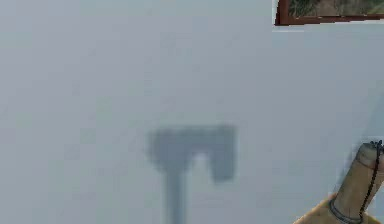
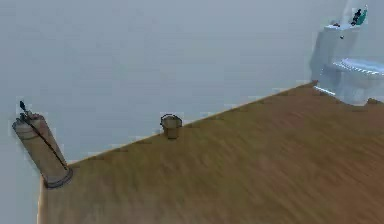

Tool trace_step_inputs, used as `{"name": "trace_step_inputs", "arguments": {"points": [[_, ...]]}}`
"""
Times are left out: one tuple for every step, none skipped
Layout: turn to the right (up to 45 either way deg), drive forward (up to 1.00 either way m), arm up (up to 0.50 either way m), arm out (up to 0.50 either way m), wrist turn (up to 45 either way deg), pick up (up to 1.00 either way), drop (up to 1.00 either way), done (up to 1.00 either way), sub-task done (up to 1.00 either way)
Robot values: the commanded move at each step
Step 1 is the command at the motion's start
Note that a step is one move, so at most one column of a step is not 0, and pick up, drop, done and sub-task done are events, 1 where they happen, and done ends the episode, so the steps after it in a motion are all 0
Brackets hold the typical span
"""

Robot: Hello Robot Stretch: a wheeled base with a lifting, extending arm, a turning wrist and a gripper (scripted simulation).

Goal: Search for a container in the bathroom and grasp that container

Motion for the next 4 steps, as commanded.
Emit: {"name": "trace_step_inputs", "arguments": {"points": [[45.0,0.00,0.00,0.00,0.0,0.00,0.00,0.00,0.00],[45.0,0.00,0.00,0.00,0.0,0.00,0.00,0.00,0.00],[45.0,0.00,0.00,0.00,0.0,0.00,0.00,0.00,0.00],[15.0,0.00,0.00,0.00,0.0,0.00,0.00,0.00,0.00]]}}
